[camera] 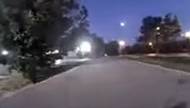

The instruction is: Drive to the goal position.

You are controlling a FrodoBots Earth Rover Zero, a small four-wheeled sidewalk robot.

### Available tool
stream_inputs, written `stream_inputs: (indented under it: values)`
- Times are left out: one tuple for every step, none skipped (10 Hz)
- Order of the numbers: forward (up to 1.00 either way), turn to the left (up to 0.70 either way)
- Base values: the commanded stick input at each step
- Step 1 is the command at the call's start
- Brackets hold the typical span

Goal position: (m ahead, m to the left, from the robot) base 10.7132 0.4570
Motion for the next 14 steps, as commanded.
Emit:
stream_inputs:
  values:
    - [1.00, 0.00]
    - [1.00, 0.00]
    - [1.00, 0.00]
    - [1.00, 0.00]
    - [1.00, 0.00]
    - [1.00, 0.00]
    - [1.00, 0.00]
    - [1.00, 0.00]
    - [1.00, 0.00]
    - [1.00, 0.00]
    - [1.00, 0.00]
    - [1.00, 0.00]
    - [1.00, -0.14]
    - [1.00, -0.36]
